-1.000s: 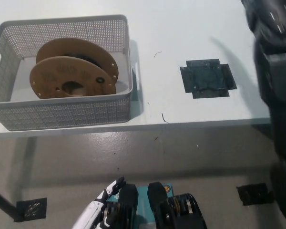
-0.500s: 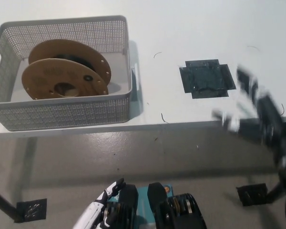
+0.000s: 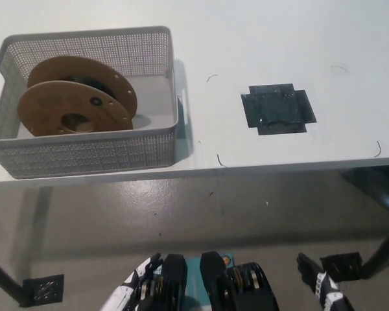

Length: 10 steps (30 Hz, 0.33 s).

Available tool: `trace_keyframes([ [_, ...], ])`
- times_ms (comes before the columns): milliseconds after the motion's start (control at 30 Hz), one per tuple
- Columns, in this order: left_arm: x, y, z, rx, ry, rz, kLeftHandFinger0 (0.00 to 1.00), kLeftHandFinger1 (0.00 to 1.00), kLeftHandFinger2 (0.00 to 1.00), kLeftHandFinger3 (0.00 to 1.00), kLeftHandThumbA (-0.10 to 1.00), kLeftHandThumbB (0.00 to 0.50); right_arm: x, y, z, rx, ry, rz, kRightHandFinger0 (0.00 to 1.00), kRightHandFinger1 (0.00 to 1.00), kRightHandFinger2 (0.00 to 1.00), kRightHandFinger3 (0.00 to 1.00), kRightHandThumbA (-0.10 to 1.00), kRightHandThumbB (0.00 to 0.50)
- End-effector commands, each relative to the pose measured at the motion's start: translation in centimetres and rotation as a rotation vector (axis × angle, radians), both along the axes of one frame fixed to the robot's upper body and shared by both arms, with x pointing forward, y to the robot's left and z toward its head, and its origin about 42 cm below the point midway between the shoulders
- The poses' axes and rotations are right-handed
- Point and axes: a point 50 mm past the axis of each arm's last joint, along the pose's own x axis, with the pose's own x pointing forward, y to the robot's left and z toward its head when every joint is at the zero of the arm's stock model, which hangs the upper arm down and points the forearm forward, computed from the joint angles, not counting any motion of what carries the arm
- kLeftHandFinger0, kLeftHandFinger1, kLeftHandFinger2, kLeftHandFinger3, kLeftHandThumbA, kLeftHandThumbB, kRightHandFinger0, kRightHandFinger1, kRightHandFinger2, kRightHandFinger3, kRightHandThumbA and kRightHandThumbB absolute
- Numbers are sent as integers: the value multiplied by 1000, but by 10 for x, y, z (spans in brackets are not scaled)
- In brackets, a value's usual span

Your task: Use the right hand to pick up a 3d printing filament and place it into a container on the left side

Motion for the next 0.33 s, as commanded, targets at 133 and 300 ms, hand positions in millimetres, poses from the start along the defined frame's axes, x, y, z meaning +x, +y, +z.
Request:
trace_keyframes([
  [133, -12, 8, -4, -76, -53, 158, 1000, 1000, 1000, 1000, 1000, 272, 33, 13, -34, 110, -240, -83, 1000, 1000, 1000, 1000, 1000, 299],
  [300, -11, 9, -7, -90, -48, 194, 1000, 1000, 1000, 1000, 1000, 260, 44, 17, -47, 76, -199, -41, 1000, 1000, 1000, 1000, 1000, 352],
])
